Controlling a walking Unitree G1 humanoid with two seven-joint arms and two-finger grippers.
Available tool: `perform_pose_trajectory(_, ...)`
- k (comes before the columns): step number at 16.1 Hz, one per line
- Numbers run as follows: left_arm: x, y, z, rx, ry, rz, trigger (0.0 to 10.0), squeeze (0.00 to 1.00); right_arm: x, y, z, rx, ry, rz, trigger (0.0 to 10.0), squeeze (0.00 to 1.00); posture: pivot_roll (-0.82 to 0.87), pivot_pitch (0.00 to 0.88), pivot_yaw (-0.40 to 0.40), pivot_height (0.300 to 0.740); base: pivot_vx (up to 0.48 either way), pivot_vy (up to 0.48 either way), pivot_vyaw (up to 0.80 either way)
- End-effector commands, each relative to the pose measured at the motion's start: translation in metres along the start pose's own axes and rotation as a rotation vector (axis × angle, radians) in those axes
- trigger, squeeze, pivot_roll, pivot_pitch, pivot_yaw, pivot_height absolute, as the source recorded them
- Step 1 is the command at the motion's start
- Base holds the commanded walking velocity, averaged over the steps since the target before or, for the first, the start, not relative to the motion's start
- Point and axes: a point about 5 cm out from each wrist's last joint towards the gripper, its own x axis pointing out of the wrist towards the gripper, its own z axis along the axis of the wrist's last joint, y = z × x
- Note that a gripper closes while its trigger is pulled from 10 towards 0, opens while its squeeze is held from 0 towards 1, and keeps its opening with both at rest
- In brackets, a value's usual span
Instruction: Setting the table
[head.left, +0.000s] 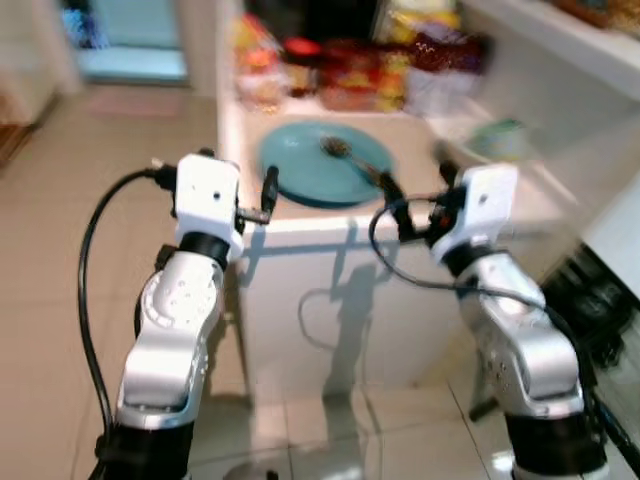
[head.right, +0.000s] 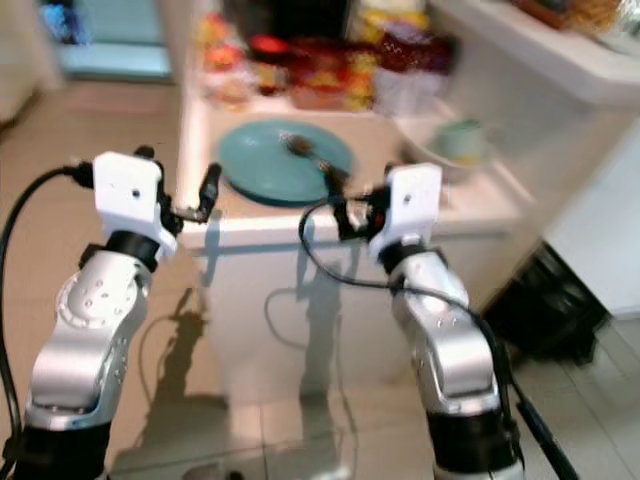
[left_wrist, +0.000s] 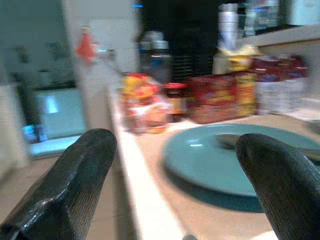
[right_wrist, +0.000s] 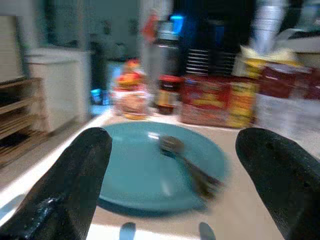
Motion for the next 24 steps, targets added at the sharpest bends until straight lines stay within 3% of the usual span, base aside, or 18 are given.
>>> perform_pose_trajectory(1,0.002,-0.002,0.008,-0.002,-0.026,-0.011,10.0,0.00,0.002,-0.010,0.002,-0.007,-0.005,-0.022,10.0,0.00,0.13,0.000,-0.082,0.740,0.360,0.000,0.80)
perform_pose_trajectory(4,0.002,-0.005,0.011,0.003,-0.032,-0.047,10.0,0.00,0.007,-0.028,0.008,-0.017,0.026,-0.075,10.0,0.00,0.13,0.000,-0.079,0.740,0.359,0.000,0.15)
perform_pose_trajectory(10,0.003,-0.013,0.011,-0.004,-0.027,-0.089,10.0,0.00,0.005,-0.047,0.014,-0.063,0.129,-0.107,10.0,0.00,0.12,0.000,-0.070,0.740,0.358,0.000,0.00)
perform_pose_trajectory(13,0.003,-0.012,0.012,0.002,-0.025,-0.095,10.0,0.00,0.004,-0.048,0.013,-0.067,0.190,-0.085,10.0,0.00,0.12,0.000,-0.066,0.740,0.356,0.000,0.00)
perform_pose_trajectory(15,0.003,-0.011,0.010,0.020,-0.009,-0.093,10.0,0.00,0.007,-0.042,0.018,-0.053,0.242,0.026,10.0,0.00,0.12,0.000,-0.066,0.740,0.000,0.000,0.00)
perform_pose_trajectory(17,0.003,-0.011,0.010,0.038,-0.009,-0.104,10.0,0.00,0.009,-0.040,0.020,-0.043,0.260,0.052,10.0,0.00,0.12,0.001,-0.069,0.740,0.000,0.000,0.00)
perform_pose_trajectory(21,-0.001,-0.017,0.014,0.029,-0.021,-0.231,10.0,0.00,0.030,-0.044,0.015,-0.044,0.422,0.059,10.0,0.00,0.13,0.007,-0.078,0.740,0.000,0.000,0.00)
perform_pose_trajectory(24,-0.011,-0.025,0.011,0.018,0.033,-0.462,10.0,0.00,0.051,-0.048,0.003,-0.022,0.552,0.054,10.0,0.00,0.14,0.005,-0.079,0.740,0.000,0.000,0.00)
